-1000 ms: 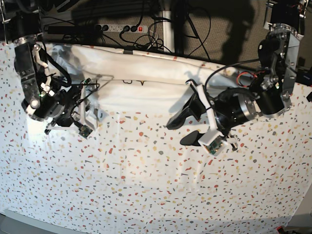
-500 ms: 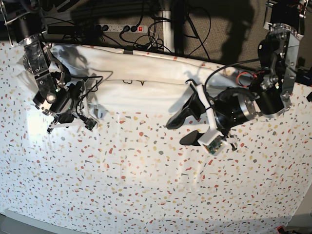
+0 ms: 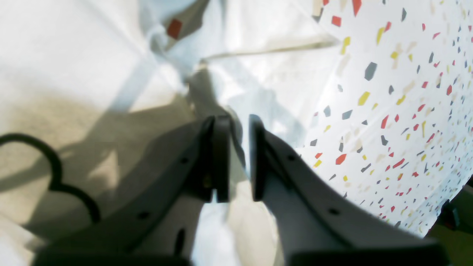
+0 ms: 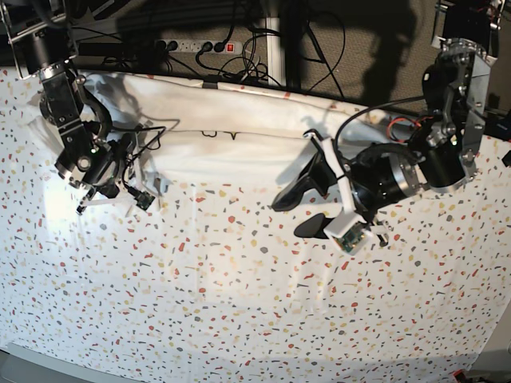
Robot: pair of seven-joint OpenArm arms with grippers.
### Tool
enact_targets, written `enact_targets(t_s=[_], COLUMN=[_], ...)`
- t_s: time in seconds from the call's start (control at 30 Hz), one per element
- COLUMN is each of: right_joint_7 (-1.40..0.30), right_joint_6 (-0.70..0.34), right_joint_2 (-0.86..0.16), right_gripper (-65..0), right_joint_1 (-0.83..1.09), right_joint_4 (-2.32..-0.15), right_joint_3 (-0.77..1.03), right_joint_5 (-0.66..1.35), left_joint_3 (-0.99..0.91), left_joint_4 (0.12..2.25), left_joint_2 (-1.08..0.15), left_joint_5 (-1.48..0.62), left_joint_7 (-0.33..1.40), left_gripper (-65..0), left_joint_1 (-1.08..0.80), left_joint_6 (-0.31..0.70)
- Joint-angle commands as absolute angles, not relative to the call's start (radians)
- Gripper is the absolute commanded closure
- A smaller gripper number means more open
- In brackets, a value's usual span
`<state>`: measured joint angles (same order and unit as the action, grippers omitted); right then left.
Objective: Fold the T-shirt properly
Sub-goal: 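Grasp the shirt's sleeve end with the right gripper and fold it inward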
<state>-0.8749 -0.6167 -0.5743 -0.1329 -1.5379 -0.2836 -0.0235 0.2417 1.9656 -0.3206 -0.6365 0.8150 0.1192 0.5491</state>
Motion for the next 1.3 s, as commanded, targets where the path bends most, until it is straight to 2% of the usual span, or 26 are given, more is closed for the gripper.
enact_targets(t_s=[0.0, 0.23, 0.43, 0.73, 0.97, 1.1, 1.27], right_joint_7=[-0.867, -0.868, -0.918, -0.970, -0.980, -0.981, -0.976], right_joint_6=[-0.610, -0.560, -0.560, -0.561, -0.562, -0.599, -0.599], right_joint_2=[-0.590, -0.591, -0.595, -0.660, -0.660, -0.659, -0.657], right_gripper=[-1.3, 0.0, 0.0, 0.0, 0.0, 0.0, 0.0], right_joint_1=[-0.153, -0.152, -0.098, 0.127, 0.313, 0.441, 0.556], right_joint_4=[-1.553, -1.595, -1.777, -2.105, -2.255, -2.355, -2.356], right_joint_3=[-0.275, -0.275, -0.275, -0.224, -0.064, 0.007, 0.046], right_joint_5=[-0.027, -0.054, -0.053, -0.054, -0.052, -0.046, -0.042], left_joint_3=[0.234, 0.234, 0.234, 0.234, 0.234, 0.234, 0.234], left_joint_4=[1.981, 1.981, 1.981, 1.981, 1.981, 1.981, 1.981], left_joint_2=[-0.324, -0.324, -0.324, -0.324, -0.324, -0.324, -0.324], left_joint_5=[-0.654, -0.654, -0.639, -0.603, -0.602, -0.602, -0.601], left_joint_7=[0.791, 0.792, 0.792, 0.791, 0.791, 0.791, 0.792], left_gripper=[-29.6, -29.6, -29.6, -29.6, -29.6, -29.6, -29.6], left_joint_1=[0.135, 0.135, 0.135, 0.135, 0.135, 0.135, 0.135], left_joint_6=[0.546, 0.546, 0.546, 0.546, 0.546, 0.546, 0.546])
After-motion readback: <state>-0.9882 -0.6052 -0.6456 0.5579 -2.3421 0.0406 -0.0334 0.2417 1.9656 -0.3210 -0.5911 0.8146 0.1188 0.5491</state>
